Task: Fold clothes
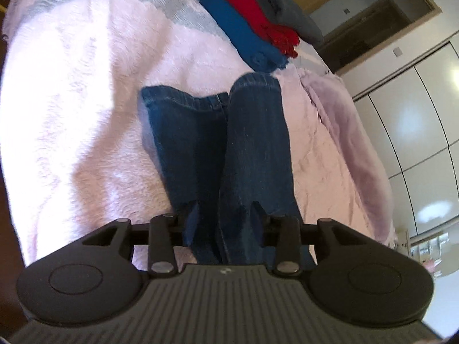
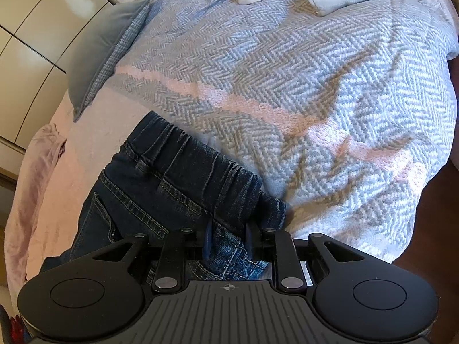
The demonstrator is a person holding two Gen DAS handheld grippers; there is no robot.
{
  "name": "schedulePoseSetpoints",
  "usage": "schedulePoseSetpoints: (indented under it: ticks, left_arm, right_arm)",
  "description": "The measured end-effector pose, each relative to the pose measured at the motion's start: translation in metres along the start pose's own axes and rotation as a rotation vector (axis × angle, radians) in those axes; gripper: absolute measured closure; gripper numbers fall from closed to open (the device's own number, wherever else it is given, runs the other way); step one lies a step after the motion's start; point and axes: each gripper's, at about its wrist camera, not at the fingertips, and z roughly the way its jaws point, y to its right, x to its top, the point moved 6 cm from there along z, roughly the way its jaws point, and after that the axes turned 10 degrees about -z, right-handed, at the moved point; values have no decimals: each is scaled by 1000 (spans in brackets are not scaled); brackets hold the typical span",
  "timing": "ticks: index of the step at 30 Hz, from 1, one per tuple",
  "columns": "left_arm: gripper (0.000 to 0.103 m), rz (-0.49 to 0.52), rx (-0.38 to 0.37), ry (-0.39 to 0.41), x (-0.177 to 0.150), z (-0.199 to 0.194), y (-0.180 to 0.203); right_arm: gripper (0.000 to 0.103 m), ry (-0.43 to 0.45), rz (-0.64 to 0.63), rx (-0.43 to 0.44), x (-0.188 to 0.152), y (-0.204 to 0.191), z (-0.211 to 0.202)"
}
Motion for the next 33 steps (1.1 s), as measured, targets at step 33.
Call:
schedulePoseSetpoints:
  ticks: [33]
  left_arm:
    - [73, 1094, 491, 31, -55, 61, 88]
  right_arm:
    - [72, 15, -37, -90, -2, -13, 11]
